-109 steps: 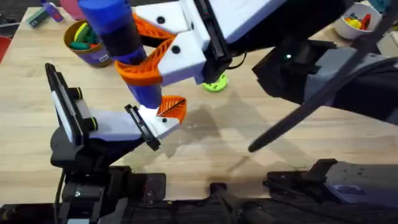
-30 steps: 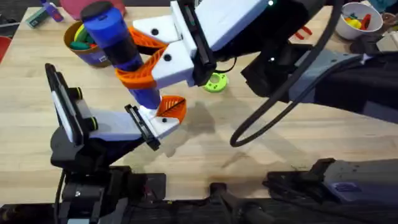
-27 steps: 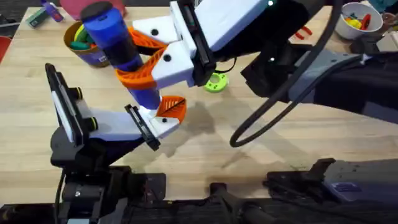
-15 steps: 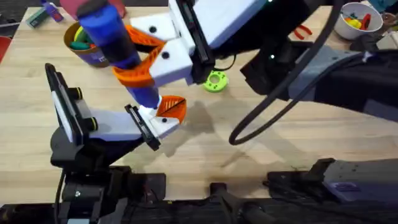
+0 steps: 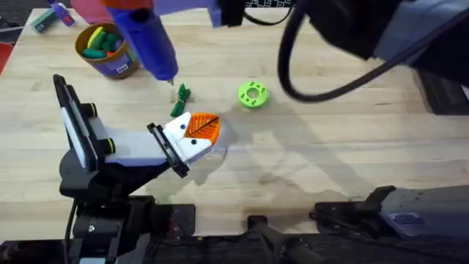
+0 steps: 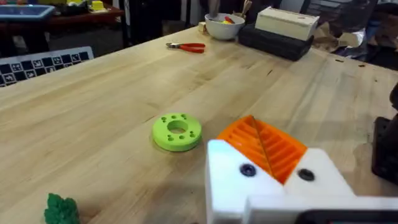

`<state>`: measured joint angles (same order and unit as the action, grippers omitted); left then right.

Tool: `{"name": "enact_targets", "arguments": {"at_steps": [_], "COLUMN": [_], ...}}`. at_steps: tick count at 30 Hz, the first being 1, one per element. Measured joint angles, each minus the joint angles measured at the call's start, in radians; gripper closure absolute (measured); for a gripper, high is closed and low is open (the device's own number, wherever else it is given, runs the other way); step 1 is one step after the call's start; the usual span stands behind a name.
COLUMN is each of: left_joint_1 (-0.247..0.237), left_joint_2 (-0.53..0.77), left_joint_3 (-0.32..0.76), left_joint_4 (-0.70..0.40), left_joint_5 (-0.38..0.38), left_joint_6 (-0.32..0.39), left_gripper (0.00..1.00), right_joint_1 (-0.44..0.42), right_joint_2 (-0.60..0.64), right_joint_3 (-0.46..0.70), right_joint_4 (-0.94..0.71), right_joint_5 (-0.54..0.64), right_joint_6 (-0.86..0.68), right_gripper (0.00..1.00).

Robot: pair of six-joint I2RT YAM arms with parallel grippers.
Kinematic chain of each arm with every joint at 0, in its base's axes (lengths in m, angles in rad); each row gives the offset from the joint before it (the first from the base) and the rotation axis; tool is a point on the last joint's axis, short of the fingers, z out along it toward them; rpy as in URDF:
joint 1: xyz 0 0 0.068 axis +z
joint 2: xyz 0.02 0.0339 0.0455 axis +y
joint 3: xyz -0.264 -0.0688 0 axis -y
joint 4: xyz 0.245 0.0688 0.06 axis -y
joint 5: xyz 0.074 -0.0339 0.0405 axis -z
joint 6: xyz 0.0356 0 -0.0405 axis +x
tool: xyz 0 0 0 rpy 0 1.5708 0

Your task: Pick up the gripper from the table and insert it into the empty holder that is missing its gripper. Then pick up a screw, insert it into the mounting hole, and use the screwdriver to tighten it. Finally, clean up the table by picking up the vegetable and placing it into the bucket.

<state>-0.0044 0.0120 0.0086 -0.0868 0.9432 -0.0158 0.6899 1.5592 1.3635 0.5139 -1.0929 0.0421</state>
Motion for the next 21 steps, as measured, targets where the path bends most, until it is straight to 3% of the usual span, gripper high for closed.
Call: {"name": "enact_targets", "arguments": {"at_steps": [5, 11, 21], "left_joint_1": [0.000, 0.000, 0.000], "left_joint_2": [0.000, 0.000, 0.000], "left_joint_3": [0.000, 0.000, 0.000], "left_joint_4": [0.000, 0.000, 0.000], "left_joint_5": [0.000, 0.000, 0.000], "left_joint_6": [0.000, 0.000, 0.000], "left_gripper": [0.993, 0.993, 0.993], "right_joint_1": [-0.044, -0.131, -0.220], "right_joint_2": [0.000, 0.000, 0.000], "right_joint_3": [0.075, 0.195, 0.266], "right_joint_4": [-0.417, -0.990, -1.420], "right_joint_5": [0.091, 0.381, 0.902], "right_joint_6": [-0.090, -0.284, -0.604], "right_gripper": [0.976, 0.976, 0.976]}}
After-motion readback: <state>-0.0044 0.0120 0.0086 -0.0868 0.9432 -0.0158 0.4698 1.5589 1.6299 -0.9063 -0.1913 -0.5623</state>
